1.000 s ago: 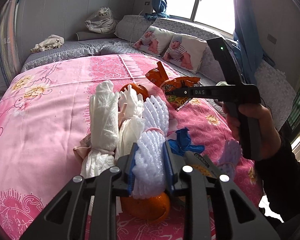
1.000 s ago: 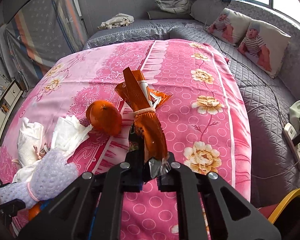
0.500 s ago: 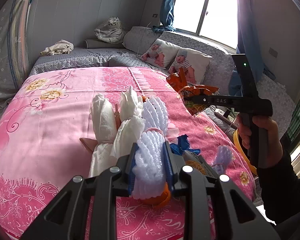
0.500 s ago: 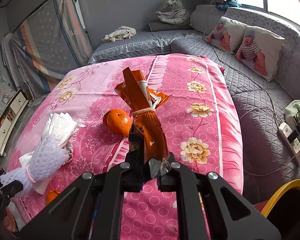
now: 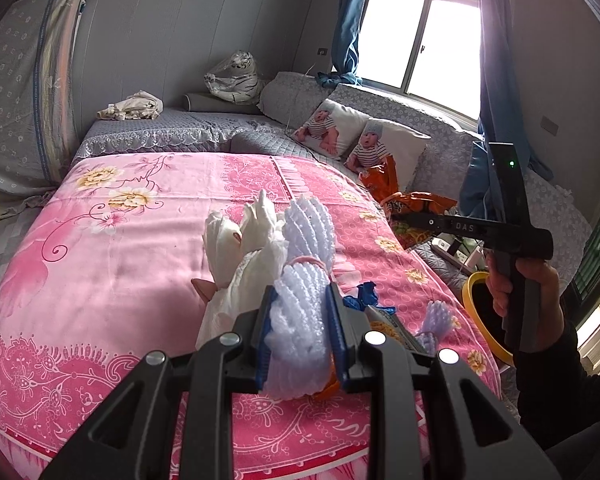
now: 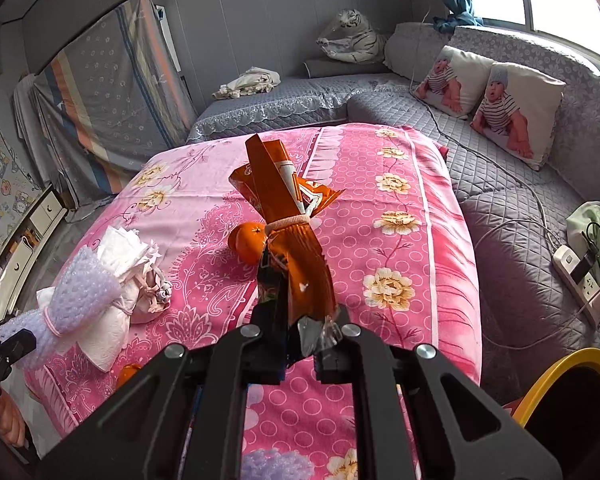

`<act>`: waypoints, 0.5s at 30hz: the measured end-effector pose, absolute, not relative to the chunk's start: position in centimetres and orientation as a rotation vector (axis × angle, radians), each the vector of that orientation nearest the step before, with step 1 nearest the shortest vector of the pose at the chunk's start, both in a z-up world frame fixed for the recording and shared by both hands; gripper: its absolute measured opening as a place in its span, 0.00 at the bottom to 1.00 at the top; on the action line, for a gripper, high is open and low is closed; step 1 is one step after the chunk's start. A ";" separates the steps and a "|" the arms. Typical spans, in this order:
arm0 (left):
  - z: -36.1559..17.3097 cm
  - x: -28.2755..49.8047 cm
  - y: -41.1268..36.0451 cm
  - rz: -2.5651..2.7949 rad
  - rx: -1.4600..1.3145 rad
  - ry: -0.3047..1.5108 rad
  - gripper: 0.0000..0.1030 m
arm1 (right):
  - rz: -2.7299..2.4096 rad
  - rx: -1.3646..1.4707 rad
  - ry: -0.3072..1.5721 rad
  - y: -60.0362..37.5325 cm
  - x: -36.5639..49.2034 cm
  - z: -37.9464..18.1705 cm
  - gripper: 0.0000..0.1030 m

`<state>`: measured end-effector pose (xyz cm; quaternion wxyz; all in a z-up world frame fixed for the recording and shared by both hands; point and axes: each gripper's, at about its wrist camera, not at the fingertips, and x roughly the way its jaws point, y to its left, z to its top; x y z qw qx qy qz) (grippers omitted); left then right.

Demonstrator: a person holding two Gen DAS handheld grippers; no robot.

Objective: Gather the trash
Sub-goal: 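Carry the white mesh scrubber and orange wrapper over the yellow bin with both tools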

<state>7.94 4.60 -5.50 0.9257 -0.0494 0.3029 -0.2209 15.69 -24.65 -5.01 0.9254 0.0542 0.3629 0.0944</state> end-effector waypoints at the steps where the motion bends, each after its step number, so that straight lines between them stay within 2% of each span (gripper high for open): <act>1: -5.3 7.6 4.7 -0.450 -0.099 0.612 0.23 | 0.195 0.112 0.742 -24.7 15.5 -4.9 0.08; 15: -3.4 6.3 5.7 -0.419 -0.109 0.558 0.23 | 0.200 0.129 0.705 -25.3 13.4 -3.5 0.08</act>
